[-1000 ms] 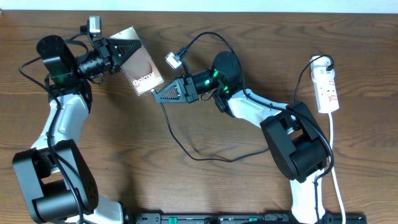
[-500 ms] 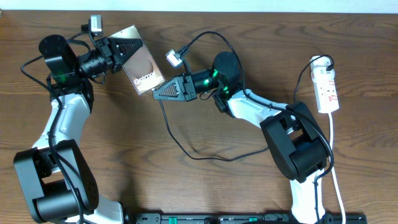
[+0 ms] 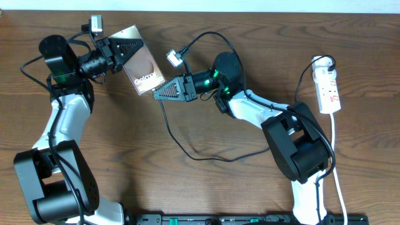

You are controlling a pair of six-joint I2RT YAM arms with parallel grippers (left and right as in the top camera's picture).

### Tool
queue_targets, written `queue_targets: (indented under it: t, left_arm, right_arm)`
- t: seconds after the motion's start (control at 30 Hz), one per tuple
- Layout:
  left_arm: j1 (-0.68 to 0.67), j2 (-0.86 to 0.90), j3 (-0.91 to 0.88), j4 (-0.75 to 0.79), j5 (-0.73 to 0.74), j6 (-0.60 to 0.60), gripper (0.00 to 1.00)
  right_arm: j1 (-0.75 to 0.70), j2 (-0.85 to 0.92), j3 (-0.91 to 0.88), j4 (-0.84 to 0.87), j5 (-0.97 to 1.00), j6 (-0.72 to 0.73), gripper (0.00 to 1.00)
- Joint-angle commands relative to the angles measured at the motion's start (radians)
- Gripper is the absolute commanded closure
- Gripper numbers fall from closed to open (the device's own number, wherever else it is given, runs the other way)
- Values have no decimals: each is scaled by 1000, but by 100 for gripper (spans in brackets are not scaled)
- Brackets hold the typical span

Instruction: Plug charger to phone and switch on socket

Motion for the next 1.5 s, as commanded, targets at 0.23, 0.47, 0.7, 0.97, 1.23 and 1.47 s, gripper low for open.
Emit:
queue_targets:
  t: [0.23, 0.47, 0.7, 0.97, 1.23, 1.47]
  left_arm:
    - [-31, 0, 5, -4, 146, 17, 93]
    - [-31, 0, 5, -4, 146, 18, 93]
    - [-31, 0, 5, -4, 133, 17, 93]
    - [-31, 0, 5, -4, 123, 17, 92]
    - [-31, 0, 5, -4, 123, 17, 93]
    - [-30, 0, 5, -4, 104, 16, 93]
  right_arm:
    - [-18, -5, 18, 10, 278, -9, 99]
    - [-19, -5, 18, 6, 284, -9, 99]
    - [-19, -5, 18, -17, 283, -9, 99]
    - [-19, -5, 18, -19, 283, -9, 99]
    - [-19, -5, 18, -18, 283, -9, 99]
    - [-19, -5, 18, -19, 267, -9, 96]
